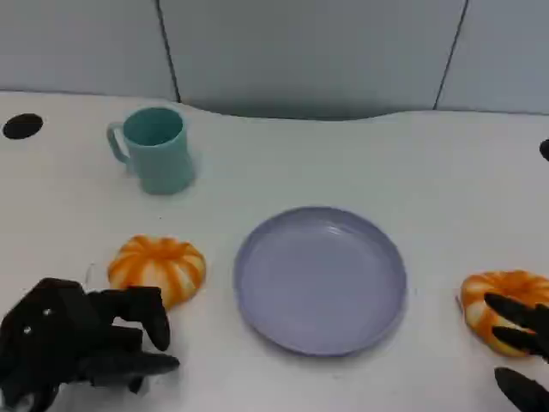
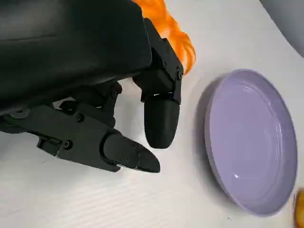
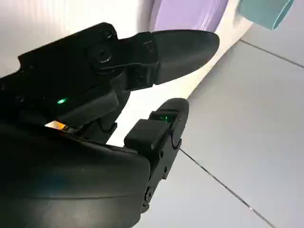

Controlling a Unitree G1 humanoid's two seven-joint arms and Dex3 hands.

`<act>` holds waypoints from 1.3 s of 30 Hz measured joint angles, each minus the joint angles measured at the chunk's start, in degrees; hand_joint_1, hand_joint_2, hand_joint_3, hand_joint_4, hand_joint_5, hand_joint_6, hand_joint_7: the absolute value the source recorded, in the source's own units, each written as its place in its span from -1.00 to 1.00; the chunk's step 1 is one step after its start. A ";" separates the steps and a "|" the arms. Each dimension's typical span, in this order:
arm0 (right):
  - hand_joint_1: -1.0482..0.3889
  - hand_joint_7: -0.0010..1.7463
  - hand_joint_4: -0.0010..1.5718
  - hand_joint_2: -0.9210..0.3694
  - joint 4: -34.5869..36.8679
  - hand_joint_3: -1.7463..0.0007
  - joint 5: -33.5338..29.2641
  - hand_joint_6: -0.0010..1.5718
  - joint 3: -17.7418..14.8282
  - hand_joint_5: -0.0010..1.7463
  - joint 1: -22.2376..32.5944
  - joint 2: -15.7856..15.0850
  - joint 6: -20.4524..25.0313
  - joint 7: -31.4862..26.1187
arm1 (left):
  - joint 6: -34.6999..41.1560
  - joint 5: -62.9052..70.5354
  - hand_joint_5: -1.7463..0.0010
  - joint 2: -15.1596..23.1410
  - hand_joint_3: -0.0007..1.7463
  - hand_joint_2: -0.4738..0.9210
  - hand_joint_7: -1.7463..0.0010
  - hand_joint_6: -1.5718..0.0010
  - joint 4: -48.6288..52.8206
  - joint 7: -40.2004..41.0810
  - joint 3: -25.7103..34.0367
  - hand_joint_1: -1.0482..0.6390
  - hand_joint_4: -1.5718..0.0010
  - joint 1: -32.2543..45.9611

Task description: Grasp the bread from the table and place it into the plate.

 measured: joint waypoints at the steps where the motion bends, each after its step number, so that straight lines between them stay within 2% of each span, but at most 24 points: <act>1: -0.06 -1.00 0.14 -1.00 0.21 0.62 -0.05 -0.04 0.00 -1.00 -0.11 -0.02 -0.26 0.00 | -0.16 -0.21 -1.00 -0.18 -0.97 0.92 -1.00 0.26 0.22 0.00 0.04 -0.08 0.04 0.00; 12: -0.06 -0.99 0.25 -1.00 0.10 0.64 0.02 -0.01 -0.01 -0.95 -0.05 0.00 -0.62 0.01 | -3.28 -0.42 -1.00 -0.34 -0.98 0.90 -1.00 0.19 2.03 0.00 0.24 -0.15 -0.02 -0.63; 24: -0.05 -1.00 0.22 -1.00 -0.01 0.63 0.07 -0.02 0.02 -0.96 -0.04 0.02 -0.61 0.01 | -5.62 -0.48 -1.00 -0.34 -0.98 0.93 -1.00 0.24 4.30 -0.02 0.24 -0.14 0.02 -1.56; 25: -0.05 -1.00 0.21 -1.00 -0.01 0.63 0.07 -0.02 0.02 -0.97 -0.04 0.02 -0.61 0.01 | -5.70 -0.48 -1.00 -0.34 -0.97 0.95 -1.00 0.30 4.33 -0.02 0.24 -0.15 0.02 -1.57; 27: -0.06 -1.00 0.20 -1.00 0.02 0.63 0.04 -0.02 0.06 -0.97 -0.18 0.05 -0.57 0.00 | -11.53 0.65 -1.00 -0.33 -0.97 0.96 -1.00 0.35 4.51 1.76 0.45 -0.16 0.02 -1.56; 29: -0.06 -1.00 0.19 -1.00 0.07 0.64 -0.02 -0.02 0.28 -0.98 -0.77 0.28 -0.28 0.00 | -20.25 2.43 -1.00 -0.20 -0.97 0.97 -0.99 0.51 3.99 4.89 1.43 -0.19 0.18 -2.17; 31: -0.06 -1.00 0.18 -1.00 0.15 0.64 -0.02 -0.02 0.49 -0.98 -1.32 0.48 0.17 0.00 | -28.36 4.66 -1.00 1.09 -0.98 0.96 -0.98 0.58 2.57 7.38 2.03 -0.20 0.28 -3.60; 32: -0.06 -1.00 0.21 -1.00 0.15 0.64 -0.01 -0.02 0.59 -0.97 -1.46 0.58 0.29 0.00 | -31.51 5.35 -0.83 1.95 -0.99 0.97 -0.70 0.53 2.40 8.24 2.21 -0.26 0.33 -4.57; 34: -0.06 -1.00 0.23 -1.00 0.13 0.64 0.00 -0.01 0.63 -0.96 -1.41 0.78 0.53 0.00 | -37.09 10.40 -0.74 3.57 -0.99 0.98 -0.52 0.48 2.52 12.13 2.55 -0.30 0.35 -6.09; 35: -0.06 -1.00 0.24 -1.00 0.10 0.64 0.00 -0.02 0.64 -0.95 -1.35 0.92 0.69 0.00 | -39.07 12.75 -0.51 4.28 -0.98 0.99 -0.02 0.38 2.63 13.98 2.55 -0.35 0.42 -6.45; 36: -0.06 -1.00 0.24 -1.00 0.09 0.64 0.00 -0.02 0.65 -0.95 -1.23 1.03 0.89 -0.02 | -40.37 16.03 -0.39 4.88 -0.98 1.00 0.33 0.27 2.36 16.20 2.57 -0.37 0.45 -6.55; 38: -0.06 -1.00 0.24 -1.00 0.00 0.64 -0.01 -0.01 0.78 -0.95 -0.98 1.19 1.07 -0.03 | -42.15 23.18 -0.04 6.41 -0.96 1.00 0.80 0.18 1.05 20.32 2.56 -0.43 0.48 -6.53; 39: -0.06 -1.00 0.24 -1.00 -0.15 0.64 -0.01 -0.01 0.90 -0.95 -0.85 1.27 1.19 -0.02 | -42.85 26.38 0.03 7.29 -0.96 1.00 0.87 0.17 0.10 22.44 2.57 -0.44 0.49 -6.55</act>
